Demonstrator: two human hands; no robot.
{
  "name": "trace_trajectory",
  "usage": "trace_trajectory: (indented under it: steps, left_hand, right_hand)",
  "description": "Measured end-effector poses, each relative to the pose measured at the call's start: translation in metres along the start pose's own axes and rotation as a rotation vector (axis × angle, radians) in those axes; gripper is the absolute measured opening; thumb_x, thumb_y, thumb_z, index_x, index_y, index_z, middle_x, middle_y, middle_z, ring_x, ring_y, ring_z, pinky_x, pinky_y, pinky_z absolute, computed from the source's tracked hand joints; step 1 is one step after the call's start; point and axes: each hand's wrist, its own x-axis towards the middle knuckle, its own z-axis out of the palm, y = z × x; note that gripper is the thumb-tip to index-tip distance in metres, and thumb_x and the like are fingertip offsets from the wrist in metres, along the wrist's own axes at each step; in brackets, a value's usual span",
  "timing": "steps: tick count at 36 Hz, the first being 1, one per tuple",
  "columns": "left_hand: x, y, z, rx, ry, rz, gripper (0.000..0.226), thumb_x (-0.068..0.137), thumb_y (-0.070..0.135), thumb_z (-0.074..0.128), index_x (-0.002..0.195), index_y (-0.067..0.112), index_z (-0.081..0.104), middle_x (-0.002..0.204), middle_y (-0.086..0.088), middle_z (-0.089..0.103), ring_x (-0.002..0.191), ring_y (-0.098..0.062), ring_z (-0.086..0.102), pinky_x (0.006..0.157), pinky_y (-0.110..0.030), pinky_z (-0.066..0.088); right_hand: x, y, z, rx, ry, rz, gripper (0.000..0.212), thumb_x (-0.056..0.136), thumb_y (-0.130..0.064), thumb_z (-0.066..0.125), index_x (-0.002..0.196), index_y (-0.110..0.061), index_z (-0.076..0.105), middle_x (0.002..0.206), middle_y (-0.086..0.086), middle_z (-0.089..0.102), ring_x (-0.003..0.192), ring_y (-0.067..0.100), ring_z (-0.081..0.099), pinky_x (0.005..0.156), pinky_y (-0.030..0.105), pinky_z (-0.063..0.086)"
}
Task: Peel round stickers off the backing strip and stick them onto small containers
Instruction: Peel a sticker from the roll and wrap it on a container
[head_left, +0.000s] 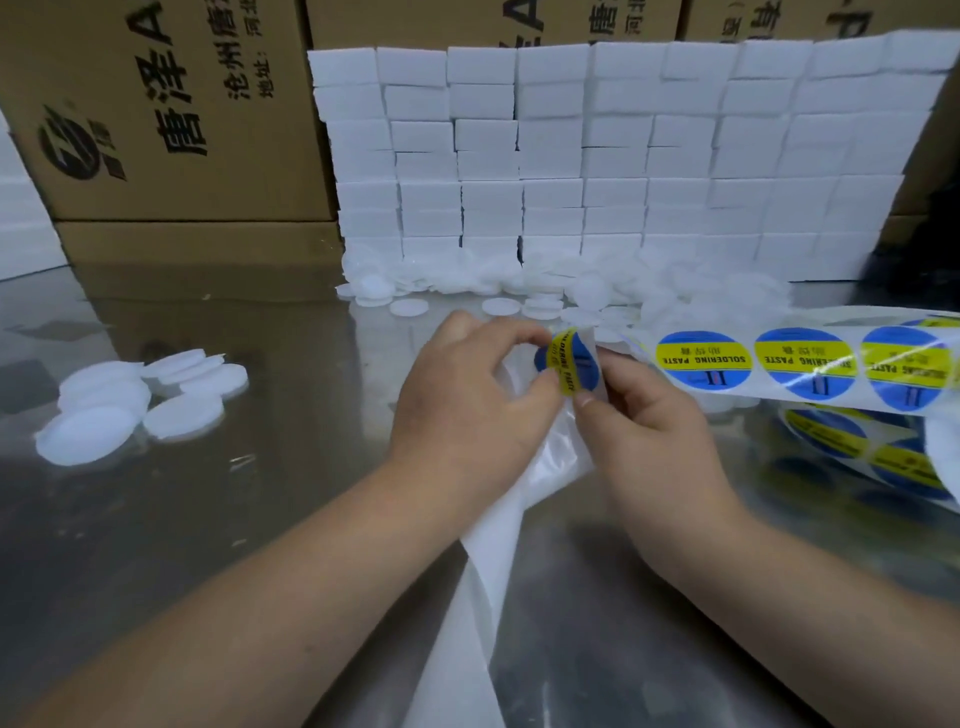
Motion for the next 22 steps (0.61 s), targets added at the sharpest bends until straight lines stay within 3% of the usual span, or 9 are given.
trace_trajectory:
  steps: [3, 8, 11, 16, 22]
  left_hand:
    - [-0.0006, -0.0061, 0.0003, 0.004, 0.022, 0.074, 0.034, 0.073, 0.035, 0.064, 0.106, 0.043, 0.063, 0.074, 0.016, 0.039, 0.069, 0.004, 0.044, 0.062, -0.005, 0.031]
    - [-0.0024, -0.0092, -0.0006, 0.016, -0.06, 0.085, 0.049, 0.075, 0.031, 0.066, 0.122, 0.041, 0.055, 0.077, 0.011, 0.041, 0.071, -0.003, 0.044, 0.067, -0.018, 0.035]
    - [-0.0043, -0.0092, -0.0002, -0.006, -0.116, 0.07, 0.058, 0.074, 0.043, 0.062, 0.13, 0.043, 0.045, 0.082, 0.012, 0.042, 0.077, -0.002, 0.046, 0.071, -0.018, 0.038]
    - [-0.0034, -0.008, -0.0027, -0.031, -0.184, 0.065, 0.071, 0.065, 0.05, 0.049, 0.135, 0.042, 0.037, 0.084, 0.015, 0.039, 0.078, 0.006, 0.044, 0.07, -0.006, 0.031]
    - [-0.0035, -0.0078, -0.0038, -0.073, -0.171, 0.031, 0.055, 0.071, 0.049, 0.06, 0.124, 0.043, 0.05, 0.08, 0.012, 0.04, 0.069, 0.01, 0.043, 0.062, -0.004, 0.031]
  right_hand:
    - [-0.0027, 0.0005, 0.0009, -0.006, -0.016, -0.022, 0.041, 0.086, 0.008, 0.046, 0.09, -0.027, 0.067, 0.078, -0.023, 0.067, 0.077, -0.007, 0.06, 0.067, 0.007, 0.042]
    - [-0.0044, -0.0027, 0.0048, 0.1, -0.097, -0.026, 0.048, 0.087, 0.014, 0.042, 0.106, -0.025, 0.062, 0.095, -0.022, 0.07, 0.091, -0.007, 0.062, 0.076, 0.009, 0.046]
    - [-0.0039, -0.0031, 0.0043, 0.127, -0.07, -0.038, 0.056, 0.085, 0.019, 0.041, 0.105, -0.032, 0.052, 0.088, -0.027, 0.068, 0.089, -0.008, 0.063, 0.075, 0.006, 0.045]
    - [-0.0042, -0.0029, 0.0013, 0.104, -0.098, -0.045, 0.055, 0.082, 0.016, 0.044, 0.107, -0.033, 0.047, 0.088, -0.02, 0.069, 0.088, 0.0, 0.066, 0.073, 0.008, 0.046]
    - [-0.0046, -0.0029, -0.0005, 0.038, -0.048, -0.078, 0.04, 0.077, -0.008, 0.049, 0.102, -0.039, 0.05, 0.087, -0.012, 0.071, 0.084, 0.004, 0.066, 0.07, 0.013, 0.048]
